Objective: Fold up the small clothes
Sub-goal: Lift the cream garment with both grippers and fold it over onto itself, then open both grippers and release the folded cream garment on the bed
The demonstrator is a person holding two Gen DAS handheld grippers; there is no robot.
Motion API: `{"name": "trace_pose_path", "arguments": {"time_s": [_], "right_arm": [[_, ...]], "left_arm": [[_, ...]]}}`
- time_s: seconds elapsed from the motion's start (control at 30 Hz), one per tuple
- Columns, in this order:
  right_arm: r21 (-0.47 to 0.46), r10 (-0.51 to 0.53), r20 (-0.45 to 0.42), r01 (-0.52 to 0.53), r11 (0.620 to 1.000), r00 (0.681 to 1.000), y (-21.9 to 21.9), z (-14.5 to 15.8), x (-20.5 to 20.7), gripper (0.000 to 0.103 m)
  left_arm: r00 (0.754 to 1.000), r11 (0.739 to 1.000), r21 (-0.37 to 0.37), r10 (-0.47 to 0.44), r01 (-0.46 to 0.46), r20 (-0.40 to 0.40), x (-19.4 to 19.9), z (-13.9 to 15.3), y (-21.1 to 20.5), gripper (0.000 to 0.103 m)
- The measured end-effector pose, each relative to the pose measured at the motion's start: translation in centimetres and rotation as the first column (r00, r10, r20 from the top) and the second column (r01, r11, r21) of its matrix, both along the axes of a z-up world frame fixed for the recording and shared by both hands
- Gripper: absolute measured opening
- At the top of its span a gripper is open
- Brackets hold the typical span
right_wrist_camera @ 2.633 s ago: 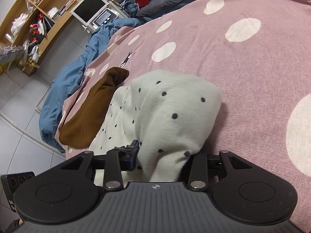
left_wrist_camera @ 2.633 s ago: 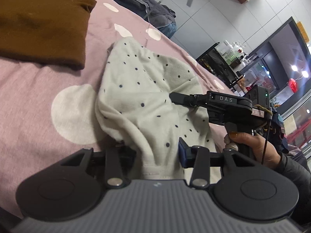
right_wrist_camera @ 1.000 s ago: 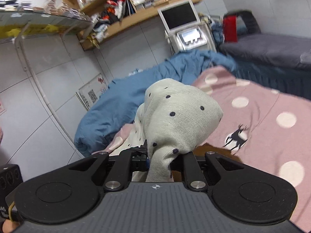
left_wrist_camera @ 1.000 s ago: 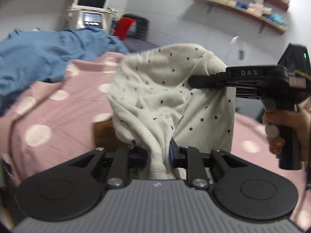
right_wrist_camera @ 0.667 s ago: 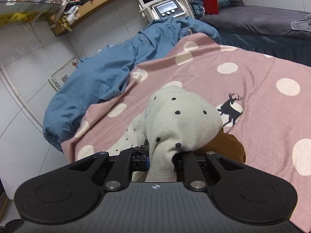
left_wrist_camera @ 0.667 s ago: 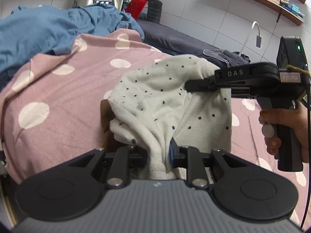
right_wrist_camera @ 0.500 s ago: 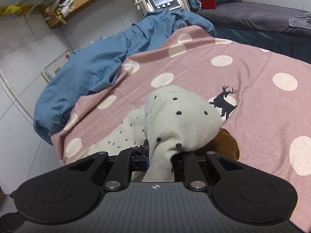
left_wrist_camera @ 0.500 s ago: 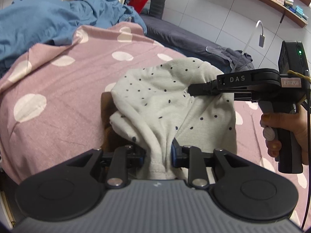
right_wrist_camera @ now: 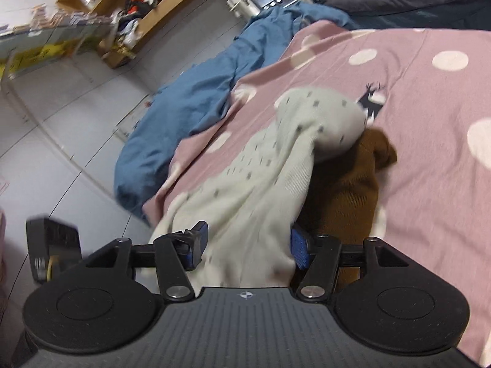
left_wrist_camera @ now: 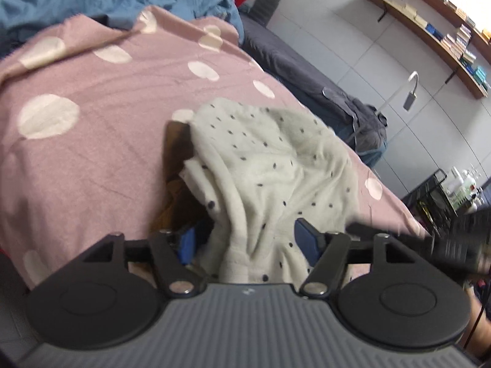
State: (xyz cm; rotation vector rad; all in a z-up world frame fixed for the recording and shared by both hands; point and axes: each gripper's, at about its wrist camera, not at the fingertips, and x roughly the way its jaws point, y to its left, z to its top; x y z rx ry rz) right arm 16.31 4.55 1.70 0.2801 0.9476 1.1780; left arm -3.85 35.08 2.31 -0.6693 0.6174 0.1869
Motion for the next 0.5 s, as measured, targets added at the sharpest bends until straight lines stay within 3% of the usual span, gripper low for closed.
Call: {"name": "trace_pose_path", "arguments": {"time_s": [0.1, 0.2, 0.23, 0.3, 0.33, 0.4, 0.5], "right_arm": [[-0.001, 0.025, -0.036, -0.025, 1.0, 0.999, -0.6, -1.2, -1.2, 0.094], [-0.017, 0.051, -0.052, -0.052, 0.999, 0.997, -0.5, -2.4, -1.9, 0.09], [-0.026, 0.061, -0.056, -0.063, 0.998, 0.997, -0.3, -2.9, -2.1, 0.082], [-0.043, 0.053, -0.043, -0.055, 0.998, 0.998, -0.1, -3.3, -2.2, 0.052], [-0.049, 0.038, -0.048, -0.04, 0.998, 0.998, -0.1, -3.4, -2.2, 0.031], [-0.034, 0.029, -0.079, -0.032, 0.999, 0.996, -0.5, -3.1, -2.0, 0.023], [-0.045, 0.039, -0.05, -0.041, 0.998, 0.998, -1.4, -1.7, -2.2, 0.018]], "left_arm": [[0.999, 0.998, 0.053, 0.037, -0.036, -0.009, -1.5, 0.8, 0.0, 0.063], [0.999, 0.998, 0.062, 0.008, -0.006, -0.033, -1.6, 0.8, 0.1, 0.048], [0.999, 0.998, 0.055, 0.004, -0.002, -0.037, -1.4, 0.6, 0.1, 0.042], [0.999, 0.998, 0.069, 0.007, -0.005, -0.039, -1.2, 0.5, 0.0, 0.033], [0.999, 0.997, 0.078, 0.005, -0.002, -0.045, -1.0, 0.6, -0.1, 0.026], [0.999, 0.996, 0.092, -0.007, 0.01, -0.04, -1.0, 0.9, -0.4, 0.02], [0.999, 0.995, 0.1, -0.021, 0.025, -0.039, -1.3, 1.5, -0.5, 0.018]]}}
